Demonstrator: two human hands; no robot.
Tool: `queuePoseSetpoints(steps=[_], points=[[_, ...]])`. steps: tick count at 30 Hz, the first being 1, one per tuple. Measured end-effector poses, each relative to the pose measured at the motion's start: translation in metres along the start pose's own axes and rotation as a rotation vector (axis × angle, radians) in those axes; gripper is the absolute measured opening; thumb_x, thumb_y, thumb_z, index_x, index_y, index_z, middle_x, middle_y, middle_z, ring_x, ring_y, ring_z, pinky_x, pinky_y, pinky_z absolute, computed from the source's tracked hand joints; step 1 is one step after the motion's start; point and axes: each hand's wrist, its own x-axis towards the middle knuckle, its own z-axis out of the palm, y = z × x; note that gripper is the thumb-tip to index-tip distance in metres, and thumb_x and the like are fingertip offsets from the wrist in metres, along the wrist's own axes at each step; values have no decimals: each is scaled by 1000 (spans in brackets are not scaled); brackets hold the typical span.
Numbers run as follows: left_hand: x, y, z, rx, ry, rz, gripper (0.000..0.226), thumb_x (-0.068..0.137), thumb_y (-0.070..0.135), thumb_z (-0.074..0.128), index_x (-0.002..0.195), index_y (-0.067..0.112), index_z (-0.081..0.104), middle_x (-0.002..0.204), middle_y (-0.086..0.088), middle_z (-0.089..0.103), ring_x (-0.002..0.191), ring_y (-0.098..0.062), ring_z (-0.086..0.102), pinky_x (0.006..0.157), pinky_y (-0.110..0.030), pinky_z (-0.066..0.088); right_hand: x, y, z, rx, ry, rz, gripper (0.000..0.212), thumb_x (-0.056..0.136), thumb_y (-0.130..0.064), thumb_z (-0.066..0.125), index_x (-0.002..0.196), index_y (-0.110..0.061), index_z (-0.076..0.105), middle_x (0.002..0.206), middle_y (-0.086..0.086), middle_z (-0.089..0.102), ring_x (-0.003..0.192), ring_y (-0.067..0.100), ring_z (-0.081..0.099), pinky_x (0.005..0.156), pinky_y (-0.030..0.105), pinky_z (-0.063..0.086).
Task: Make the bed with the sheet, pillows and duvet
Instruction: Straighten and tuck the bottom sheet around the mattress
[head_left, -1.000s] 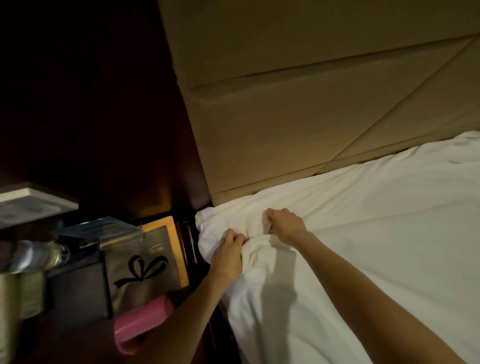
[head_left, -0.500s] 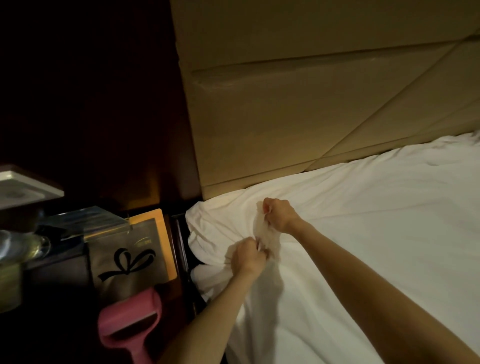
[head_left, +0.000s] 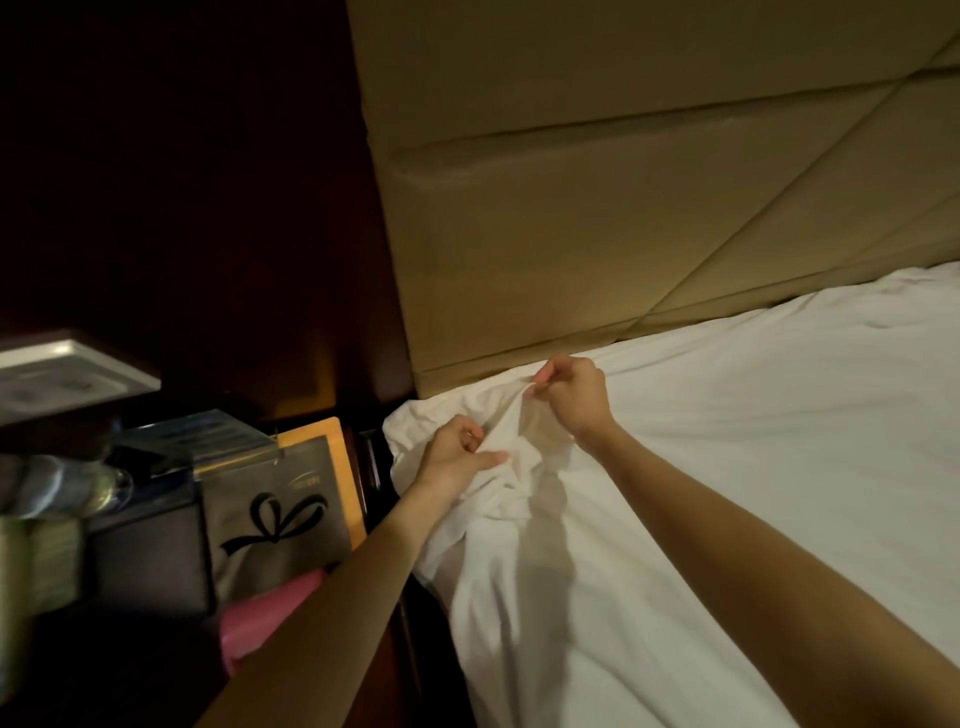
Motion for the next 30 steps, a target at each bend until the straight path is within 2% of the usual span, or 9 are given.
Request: queuePoseSetpoints(steps=[4, 6, 8, 10, 12, 15, 19, 26, 30], points=[[1, 20, -18, -205, 195, 65, 15, 83, -2, 67, 92, 7, 60, 74, 1, 52, 73, -13, 51, 66, -13, 43, 11, -16, -5, 302, 80, 30, 36, 67, 15, 55, 51, -16, 61, 62, 5, 66, 73, 22, 65, 79, 36, 54], [9, 32, -32, 94, 312, 126, 3, 88, 11, 65, 91, 10, 64, 78, -4, 58, 77, -16, 54, 74, -23, 44, 17, -21, -6, 394, 94, 60, 32, 66, 10, 61, 48, -17, 63, 63, 4, 67, 76, 23, 65, 80, 37, 55], [10, 36, -39, 394, 403, 121, 17, 95, 23, 53, 98, 11, 65, 95, -10, 64, 89, -26, 58, 79, -32, 47, 12, -23, -5, 478, 96, 111, 26, 65, 4, 67, 49, -16, 63, 68, 8, 65, 77, 23, 62, 79, 36, 53], [6, 36, -39, 425, 454, 52, 28, 99, 26, 41, 109, 9, 61, 108, -17, 61, 99, -34, 57, 77, -34, 45, 6, -24, -4, 608, 94, 161, 24, 70, 6, 66, 55, -11, 59, 73, 14, 60, 78, 24, 59, 81, 36, 53], [1, 32, -35, 255, 347, 2, 32, 98, 32, 47, 121, 12, 58, 112, -15, 59, 92, -31, 60, 68, -26, 43, 0, -27, -3, 745, 82, 204, 23, 78, 9, 62, 62, -6, 55, 74, 14, 58, 77, 25, 58, 85, 38, 54], [-6, 20, -22, 182, 59, -144, 51, 90, 37, 62, 136, 24, 47, 81, -5, 62, 54, -16, 53, 41, -19, 38, -8, -37, -4, 894, 49, 251, 23, 86, 8, 56, 69, -7, 51, 75, 12, 58, 74, 22, 60, 77, 34, 57], [-9, 17, -12, -123, 125, -201, 4, 92, 4, 53, 90, 8, 54, 74, -17, 63, 53, -23, 61, 45, -24, 46, -13, -42, -11, 966, 45, 288, 21, 87, 8, 54, 72, -7, 52, 79, 12, 61, 79, 23, 62, 85, 40, 56], [-16, 8, -10, -193, 538, 6, 11, 91, 10, 60, 86, 1, 57, 68, -13, 65, 62, -21, 64, 56, -27, 53, -14, -41, -19, 974, 11, 235, 26, 82, 13, 54, 65, -6, 50, 78, 13, 59, 86, 25, 62, 89, 37, 54], [-8, 14, -21, -47, 756, 32, 28, 89, 16, 55, 66, 1, 62, 72, -18, 63, 66, -27, 54, 63, -30, 36, -11, -35, -25, 875, -61, 200, 31, 77, 14, 55, 61, -10, 45, 70, 9, 58, 81, 21, 64, 88, 32, 52]])
